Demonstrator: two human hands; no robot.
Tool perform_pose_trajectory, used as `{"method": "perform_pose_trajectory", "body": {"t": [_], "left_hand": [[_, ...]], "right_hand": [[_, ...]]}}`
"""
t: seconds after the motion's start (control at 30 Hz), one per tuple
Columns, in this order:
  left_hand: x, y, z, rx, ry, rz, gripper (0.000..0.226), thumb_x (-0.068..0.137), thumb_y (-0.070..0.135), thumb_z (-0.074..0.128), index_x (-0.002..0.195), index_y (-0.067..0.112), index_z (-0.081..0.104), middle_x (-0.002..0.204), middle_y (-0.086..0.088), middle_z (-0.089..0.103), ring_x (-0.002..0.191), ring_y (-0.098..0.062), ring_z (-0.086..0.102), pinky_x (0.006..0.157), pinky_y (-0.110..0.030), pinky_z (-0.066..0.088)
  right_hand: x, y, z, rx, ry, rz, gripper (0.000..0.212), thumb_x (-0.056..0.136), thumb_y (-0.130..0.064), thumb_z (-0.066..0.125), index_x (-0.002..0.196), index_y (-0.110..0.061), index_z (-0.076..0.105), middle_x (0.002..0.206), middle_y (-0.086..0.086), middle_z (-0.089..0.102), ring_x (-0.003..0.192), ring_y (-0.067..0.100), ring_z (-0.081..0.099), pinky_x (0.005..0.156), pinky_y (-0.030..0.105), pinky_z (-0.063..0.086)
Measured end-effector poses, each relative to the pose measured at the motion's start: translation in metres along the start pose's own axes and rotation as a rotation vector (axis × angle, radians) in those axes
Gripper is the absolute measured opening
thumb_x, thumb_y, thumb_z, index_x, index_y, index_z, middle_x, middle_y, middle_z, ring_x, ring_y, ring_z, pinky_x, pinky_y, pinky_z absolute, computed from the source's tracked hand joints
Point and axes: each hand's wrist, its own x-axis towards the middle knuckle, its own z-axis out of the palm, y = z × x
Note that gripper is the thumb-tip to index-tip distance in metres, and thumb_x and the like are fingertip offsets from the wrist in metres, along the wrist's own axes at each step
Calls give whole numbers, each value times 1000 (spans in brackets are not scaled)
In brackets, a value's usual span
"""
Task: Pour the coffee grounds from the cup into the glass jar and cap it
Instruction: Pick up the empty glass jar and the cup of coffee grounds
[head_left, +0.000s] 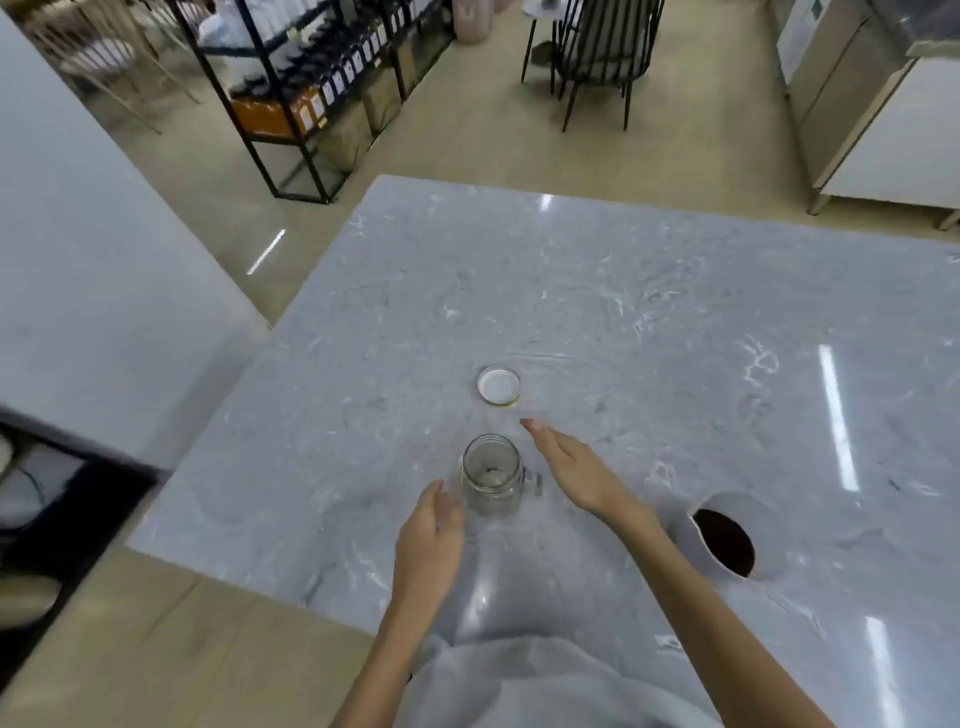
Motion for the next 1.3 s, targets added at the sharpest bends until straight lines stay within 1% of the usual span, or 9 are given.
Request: {"method": "perform_pose_trajectory", "body": {"t": [0.13,0.27,0.43,0.53,0.63,0.83,0.97,1.1,1.3], "left_hand": [[-12,2,17,-278,-155,32,38,101,47,47,136,38,60,131,23,64,127,-2,57,104,-22,40],[4,12,29,-355,-223,0,47,107,43,39,150,29,51,151,13,54,140,-3,46,122,-35,32],[31,50,42,-168,-429,29,68,104,63,27,156,21,43,162,3,41,150,-13,36,127,-42,23],[43,64,42,10,-534,108,77,99,72,20,161,28,28,168,7,28,155,-13,24,129,-43,15],[55,59,30,102,-576,207,80,97,74,28,164,34,9,172,11,7,158,-8,5,130,-41,5],[49,31,25,358,-698,373,97,93,65,57,161,41,-9,173,2,-4,155,-25,-24,119,-51,-23],[57,27,35,174,-739,377,119,80,42,86,162,34,-1,169,-1,19,158,-31,8,127,-56,3],[72,26,45,81,-799,375,130,63,24,99,158,37,12,161,8,32,146,-10,36,120,-34,34],[89,30,65,50,-713,502,89,59,29,100,131,42,49,130,16,64,123,-7,62,104,-47,53]], "right_hand": [[-8,-10,24,198,-107,115,75,94,-71,20,148,-24,43,147,-16,39,134,-3,32,114,23,22],[-35,-2,28,368,-19,140,77,92,-71,19,155,-27,26,159,-15,21,139,-7,19,111,18,16],[-78,18,31,470,-67,237,81,90,-75,14,157,-34,-4,161,-19,-10,148,1,-4,119,27,0],[-90,26,27,516,-69,238,69,94,-71,12,154,-39,5,158,-22,5,148,8,20,124,38,11],[-84,32,12,542,131,291,83,91,-73,16,158,-24,12,161,-12,16,145,7,27,124,39,13],[-60,4,18,580,294,227,77,93,-68,16,158,-26,8,163,-14,5,146,-3,8,113,19,6],[-61,-9,51,648,389,280,64,102,-56,14,157,-24,8,163,-13,5,142,-5,8,109,15,7],[-79,-8,68,681,441,298,66,101,-59,15,157,-25,11,162,-14,7,136,-11,10,110,16,8],[-102,3,34,334,363,229,64,99,-56,41,155,-29,25,158,-16,28,144,-3,24,116,19,20]]}}
